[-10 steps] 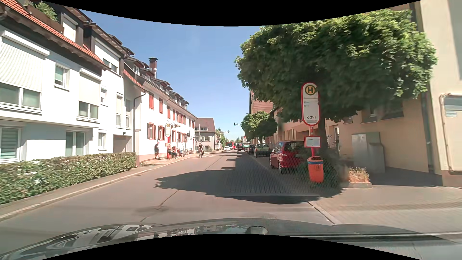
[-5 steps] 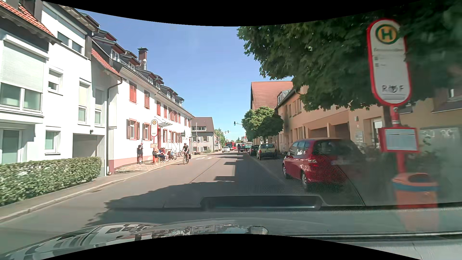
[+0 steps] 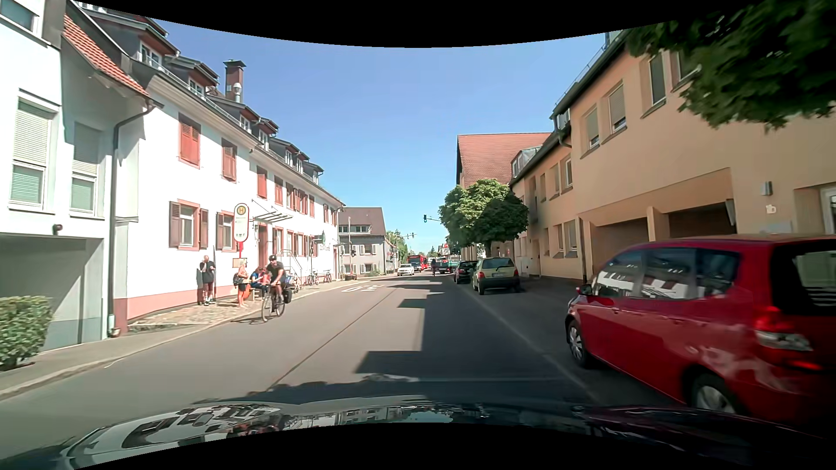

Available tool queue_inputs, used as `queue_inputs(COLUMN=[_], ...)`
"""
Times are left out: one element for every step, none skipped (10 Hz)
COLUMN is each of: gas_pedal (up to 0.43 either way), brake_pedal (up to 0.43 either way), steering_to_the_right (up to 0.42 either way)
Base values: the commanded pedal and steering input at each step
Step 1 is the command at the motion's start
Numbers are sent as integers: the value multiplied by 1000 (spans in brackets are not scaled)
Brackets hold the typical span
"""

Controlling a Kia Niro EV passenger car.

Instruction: Follow the waypoints while adhering to traffic rules and regulations

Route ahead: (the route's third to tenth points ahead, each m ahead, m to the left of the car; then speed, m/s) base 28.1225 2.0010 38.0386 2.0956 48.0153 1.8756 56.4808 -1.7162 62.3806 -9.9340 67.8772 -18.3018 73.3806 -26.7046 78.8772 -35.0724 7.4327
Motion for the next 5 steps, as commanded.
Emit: queue_inputs(gas_pedal=[87, 87, 87, 87, 87], brake_pedal=[0, 0, 0, 0, 0], steering_to_the_right=[-4, -3, -3, -3, -3])
